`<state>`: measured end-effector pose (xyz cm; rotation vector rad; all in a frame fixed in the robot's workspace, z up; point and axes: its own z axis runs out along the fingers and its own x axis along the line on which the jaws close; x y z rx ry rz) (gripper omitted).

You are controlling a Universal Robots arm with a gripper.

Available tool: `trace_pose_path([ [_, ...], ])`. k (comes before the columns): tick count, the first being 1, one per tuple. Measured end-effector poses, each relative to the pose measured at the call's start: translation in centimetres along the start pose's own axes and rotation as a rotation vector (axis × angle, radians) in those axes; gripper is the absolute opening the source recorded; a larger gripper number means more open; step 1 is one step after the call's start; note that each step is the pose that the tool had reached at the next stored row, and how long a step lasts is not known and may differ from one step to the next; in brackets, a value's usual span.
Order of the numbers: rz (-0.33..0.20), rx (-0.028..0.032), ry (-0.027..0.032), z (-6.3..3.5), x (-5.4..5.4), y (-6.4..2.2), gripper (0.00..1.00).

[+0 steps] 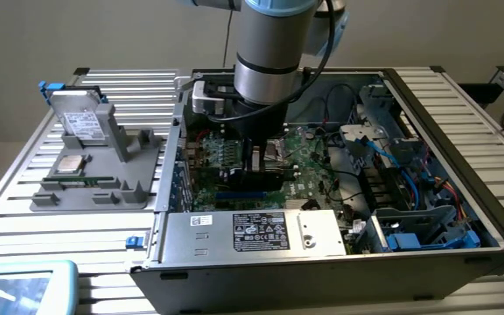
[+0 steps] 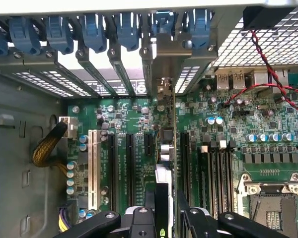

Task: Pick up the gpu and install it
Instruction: 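Insert the gpu into the slot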

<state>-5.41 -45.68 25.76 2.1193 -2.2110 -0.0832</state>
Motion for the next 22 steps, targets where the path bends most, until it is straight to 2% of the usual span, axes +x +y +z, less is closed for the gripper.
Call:
trace_pose_path([
  [22, -0.017, 0.0006, 0.0040, 0.10, -0.12, 0.11, 0.27],
])
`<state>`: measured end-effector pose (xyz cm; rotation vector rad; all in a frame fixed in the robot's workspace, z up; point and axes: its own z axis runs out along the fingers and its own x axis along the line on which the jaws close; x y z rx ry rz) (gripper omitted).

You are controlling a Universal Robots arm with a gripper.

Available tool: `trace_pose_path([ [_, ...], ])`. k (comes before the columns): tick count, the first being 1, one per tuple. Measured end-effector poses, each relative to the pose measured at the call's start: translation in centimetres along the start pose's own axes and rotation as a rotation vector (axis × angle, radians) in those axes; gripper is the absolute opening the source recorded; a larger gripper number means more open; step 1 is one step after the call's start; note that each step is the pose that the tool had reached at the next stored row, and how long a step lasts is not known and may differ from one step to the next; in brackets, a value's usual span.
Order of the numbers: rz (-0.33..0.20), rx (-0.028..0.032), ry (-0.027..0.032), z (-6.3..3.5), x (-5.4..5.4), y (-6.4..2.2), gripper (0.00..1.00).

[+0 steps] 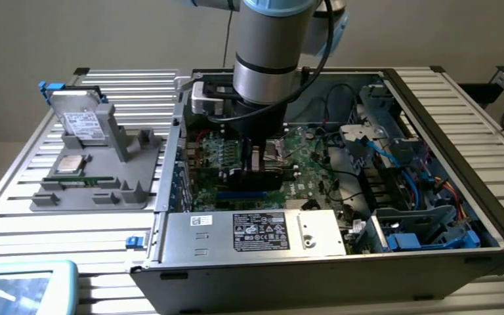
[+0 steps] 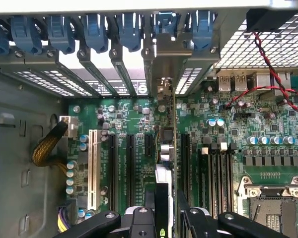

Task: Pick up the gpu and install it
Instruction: 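Insert the gpu into the slot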

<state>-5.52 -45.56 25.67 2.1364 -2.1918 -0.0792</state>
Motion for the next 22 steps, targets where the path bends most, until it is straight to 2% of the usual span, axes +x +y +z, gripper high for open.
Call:
trace_pose_path([
  [22, -0.002, -0.0001, -0.0008, 0.21, 0.00, 0.24, 0.27],
])
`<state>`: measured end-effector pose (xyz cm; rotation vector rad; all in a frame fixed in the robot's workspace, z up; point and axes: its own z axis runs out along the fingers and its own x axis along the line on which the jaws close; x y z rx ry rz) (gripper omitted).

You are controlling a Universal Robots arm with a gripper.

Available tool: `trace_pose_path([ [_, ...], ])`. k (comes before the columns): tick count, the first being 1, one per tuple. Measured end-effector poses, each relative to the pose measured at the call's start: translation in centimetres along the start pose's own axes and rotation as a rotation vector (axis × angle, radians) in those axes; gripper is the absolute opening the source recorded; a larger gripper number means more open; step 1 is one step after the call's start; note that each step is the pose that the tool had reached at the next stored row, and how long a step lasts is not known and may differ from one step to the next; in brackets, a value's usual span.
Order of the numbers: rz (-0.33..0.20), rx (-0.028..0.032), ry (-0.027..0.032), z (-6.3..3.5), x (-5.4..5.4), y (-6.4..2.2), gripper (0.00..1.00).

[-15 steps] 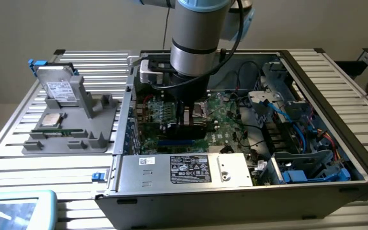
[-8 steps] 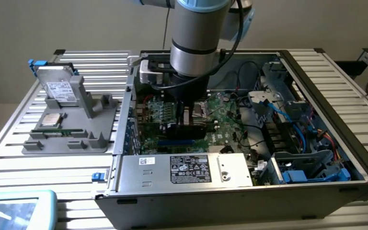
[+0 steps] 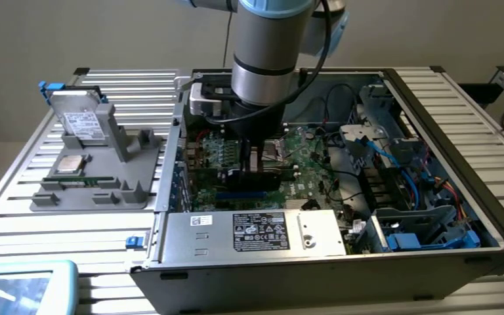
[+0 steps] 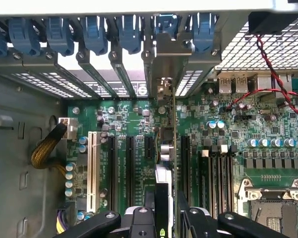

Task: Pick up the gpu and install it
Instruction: 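Insert the gpu into the slot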

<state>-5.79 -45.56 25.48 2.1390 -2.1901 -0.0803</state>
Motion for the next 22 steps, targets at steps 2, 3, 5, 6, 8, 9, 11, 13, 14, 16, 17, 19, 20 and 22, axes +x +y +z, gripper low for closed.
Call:
trace_pose_path([
  [2, 0.000, 0.0000, 0.0001, 0.02, -0.04, -0.01, 0.27],
  [3, 0.000, -0.0001, 0.0000, 0.03, -0.07, 0.00, 0.27],
  [5, 0.000, -0.0001, 0.0002, 0.05, -0.08, 0.00, 0.27],
  [6, 0.000, 0.0000, -0.0001, 0.07, -0.09, 0.00, 0.27],
  [8, 0.000, -0.0001, -0.0021, 0.11, -0.10, 0.00, 0.27],
  [9, 0.000, -0.0001, -0.0035, 0.12, -0.10, 0.00, 0.27],
  [11, -0.001, -0.0001, -0.0058, 0.16, -0.10, -0.01, 0.27],
  [13, -0.001, -0.0007, -0.0056, 0.17, -0.09, -0.01, 0.27],
  [14, -0.001, -0.0007, -0.0055, 0.18, -0.09, -0.01, 0.27],
  [16, -0.002, -0.0006, -0.0060, 0.21, -0.08, -0.01, 0.27],
  [17, -0.002, -0.0005, -0.0068, 0.23, -0.04, -0.02, 0.27],
  [19, -0.003, -0.0006, -0.0070, 0.24, -0.04, -0.02, 0.27],
  [20, -0.004, -0.0007, -0.0067, 0.24, -0.03, -0.02, 0.27],
  [22, -0.005, -0.0007, -0.0067, 0.25, -0.03, -0.02, 0.27],
])
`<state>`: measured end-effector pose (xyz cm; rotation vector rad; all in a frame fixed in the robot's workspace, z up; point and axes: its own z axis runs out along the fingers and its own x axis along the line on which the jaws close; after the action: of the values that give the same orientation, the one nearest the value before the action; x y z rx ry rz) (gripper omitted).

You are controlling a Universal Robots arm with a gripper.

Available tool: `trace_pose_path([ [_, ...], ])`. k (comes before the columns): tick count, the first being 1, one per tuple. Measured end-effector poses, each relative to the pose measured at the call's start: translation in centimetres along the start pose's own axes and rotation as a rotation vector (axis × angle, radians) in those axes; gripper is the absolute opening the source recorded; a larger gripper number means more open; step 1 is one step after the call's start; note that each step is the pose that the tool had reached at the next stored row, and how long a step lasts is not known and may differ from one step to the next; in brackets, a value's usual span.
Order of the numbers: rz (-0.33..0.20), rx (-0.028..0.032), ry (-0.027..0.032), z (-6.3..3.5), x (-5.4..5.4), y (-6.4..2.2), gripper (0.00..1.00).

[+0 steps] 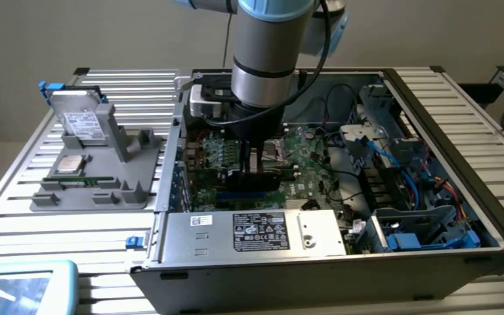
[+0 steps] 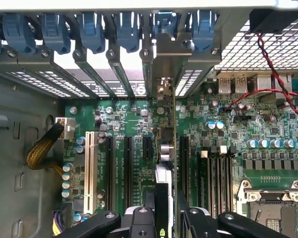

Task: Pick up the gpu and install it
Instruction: 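Insert the gpu into the slot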

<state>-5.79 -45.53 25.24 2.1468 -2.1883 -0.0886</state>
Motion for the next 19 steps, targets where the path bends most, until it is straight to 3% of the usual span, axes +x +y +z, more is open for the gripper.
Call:
trace_pose_path([
  [19, -0.001, -0.0028, -0.0001, 0.30, 0.08, -0.07, 0.27],
])
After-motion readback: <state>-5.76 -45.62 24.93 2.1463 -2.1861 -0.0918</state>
